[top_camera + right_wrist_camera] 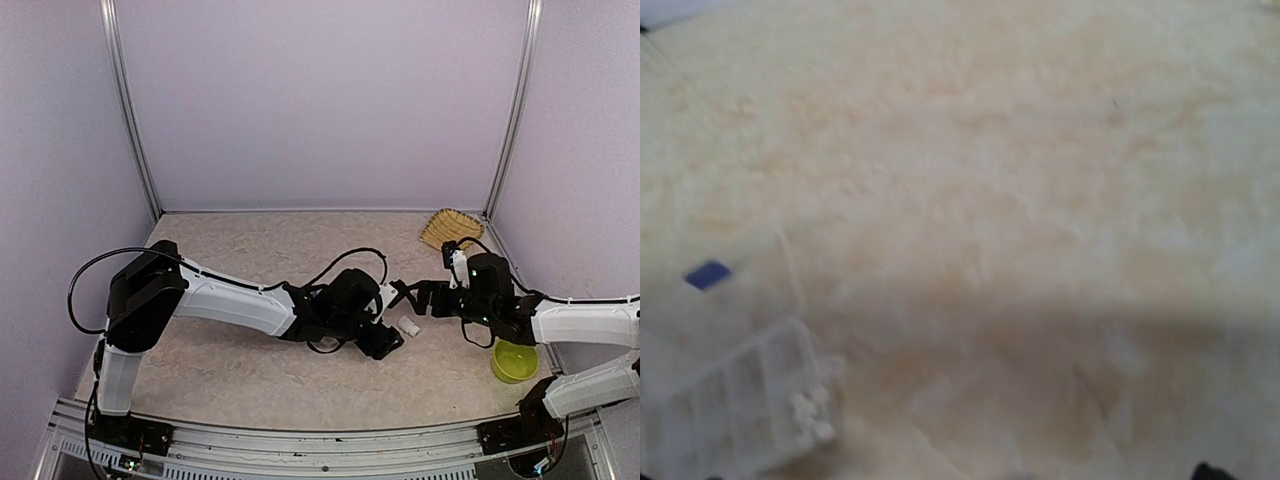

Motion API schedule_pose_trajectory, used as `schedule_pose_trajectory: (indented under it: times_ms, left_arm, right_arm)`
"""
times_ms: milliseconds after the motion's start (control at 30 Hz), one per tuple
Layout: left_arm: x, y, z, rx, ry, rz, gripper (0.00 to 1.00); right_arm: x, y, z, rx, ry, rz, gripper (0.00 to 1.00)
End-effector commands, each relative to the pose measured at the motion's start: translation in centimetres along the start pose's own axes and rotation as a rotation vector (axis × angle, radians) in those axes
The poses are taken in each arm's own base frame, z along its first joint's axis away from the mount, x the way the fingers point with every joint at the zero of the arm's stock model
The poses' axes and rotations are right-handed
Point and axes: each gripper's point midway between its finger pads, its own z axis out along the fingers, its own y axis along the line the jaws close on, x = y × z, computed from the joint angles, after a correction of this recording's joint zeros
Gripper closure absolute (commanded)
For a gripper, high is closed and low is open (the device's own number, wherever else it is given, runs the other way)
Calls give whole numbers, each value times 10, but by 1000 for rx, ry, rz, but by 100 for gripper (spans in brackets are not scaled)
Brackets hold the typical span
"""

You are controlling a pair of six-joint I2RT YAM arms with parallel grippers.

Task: Sort the pills into containers
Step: Pick up the pill bottle from the center of the board.

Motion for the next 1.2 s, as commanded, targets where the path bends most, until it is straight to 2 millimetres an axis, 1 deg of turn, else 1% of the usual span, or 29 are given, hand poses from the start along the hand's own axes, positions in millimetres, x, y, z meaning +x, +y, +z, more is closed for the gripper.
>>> schedule_pose_trajectory:
  times_ms: [0,133,200,233,300,367,533,667,700,833,933,1100,1167]
  left_arm:
    - [-22,1,0,0,-65,15,25]
    - [-29,0,-2,11,-97,14,24]
    - [-33,1,-7,12,-120,-2,23]
    - [-32,3,-11,15,-129,-14,23]
    - [-36,7,-26,20,-166,-53,23]
    - [-34,12,-40,32,-191,-94,23]
    - [-31,24,-67,40,-225,-156,21]
    - [-31,27,-81,33,-238,-167,19]
    - [-32,28,-83,32,-242,-168,19]
    - [-33,30,-92,29,-253,-172,17]
    - [-34,30,-94,29,-255,-167,17]
    - [-34,32,-95,27,-255,-167,16]
    - [-35,32,-96,26,-258,-166,16]
  right_arm:
    - [5,-9,8,25,61,23,0]
    - [23,-10,17,5,130,26,3]
    - [32,-8,22,-13,173,19,5]
    - [38,-7,23,-23,195,15,7]
    - [47,-5,24,-45,230,11,9]
    - [55,-3,24,-65,260,10,12]
    - [70,2,22,-113,312,5,25]
    - [84,-3,26,-97,354,4,28]
    - [87,-5,27,-99,365,-18,29]
    - [100,-10,28,-89,397,-29,35]
    - [104,-12,27,-89,400,-33,45]
    - [104,-13,26,-83,399,-53,68]
    - [105,-14,26,-80,402,-58,72]
